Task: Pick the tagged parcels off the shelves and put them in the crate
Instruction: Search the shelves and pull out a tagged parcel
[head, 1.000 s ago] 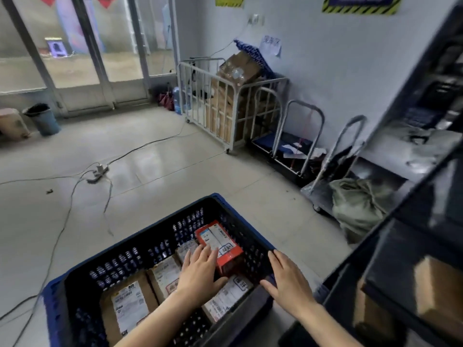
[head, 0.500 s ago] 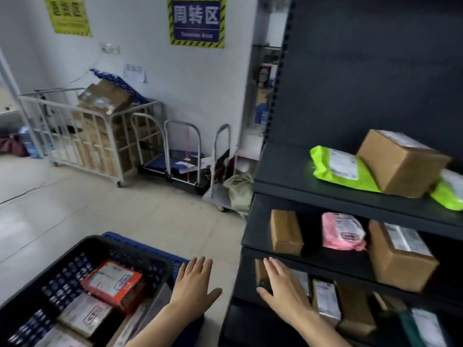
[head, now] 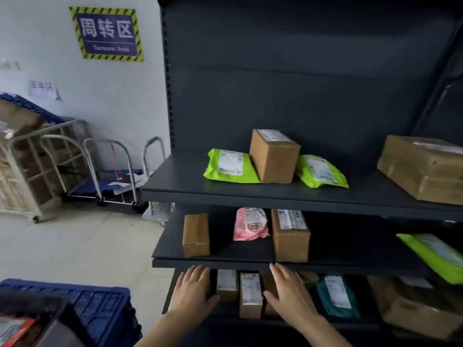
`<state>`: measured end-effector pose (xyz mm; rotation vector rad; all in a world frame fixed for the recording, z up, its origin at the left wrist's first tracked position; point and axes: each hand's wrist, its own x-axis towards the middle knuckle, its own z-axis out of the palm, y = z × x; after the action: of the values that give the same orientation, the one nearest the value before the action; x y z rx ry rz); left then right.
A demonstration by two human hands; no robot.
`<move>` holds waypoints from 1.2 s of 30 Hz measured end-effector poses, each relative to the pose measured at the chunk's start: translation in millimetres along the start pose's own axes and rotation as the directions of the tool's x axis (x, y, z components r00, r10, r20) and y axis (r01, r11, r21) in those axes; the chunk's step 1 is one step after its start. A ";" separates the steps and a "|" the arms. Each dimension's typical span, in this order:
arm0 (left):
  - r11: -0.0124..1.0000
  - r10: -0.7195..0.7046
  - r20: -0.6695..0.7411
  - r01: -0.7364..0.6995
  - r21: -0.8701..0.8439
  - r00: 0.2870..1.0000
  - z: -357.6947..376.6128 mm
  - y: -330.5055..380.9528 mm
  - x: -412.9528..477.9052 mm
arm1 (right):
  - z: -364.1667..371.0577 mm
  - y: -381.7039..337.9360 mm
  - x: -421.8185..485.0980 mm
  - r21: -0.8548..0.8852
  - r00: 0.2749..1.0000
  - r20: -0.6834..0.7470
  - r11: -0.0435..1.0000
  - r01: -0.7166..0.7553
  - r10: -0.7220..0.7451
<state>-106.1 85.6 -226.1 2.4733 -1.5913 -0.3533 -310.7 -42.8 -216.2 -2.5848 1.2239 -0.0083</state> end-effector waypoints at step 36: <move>0.507 0.010 0.213 0.179 -0.843 0.977 34.6 176.5 168.7 | -42.5 113.1 92.1 0.832 0.918 0.003 0.508 -0.223 0.397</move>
<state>-202.2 -141.5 -227.6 1.7153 -0.9248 -1.1241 -342.6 -191.3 -214.5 -1.5299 1.3048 -0.6247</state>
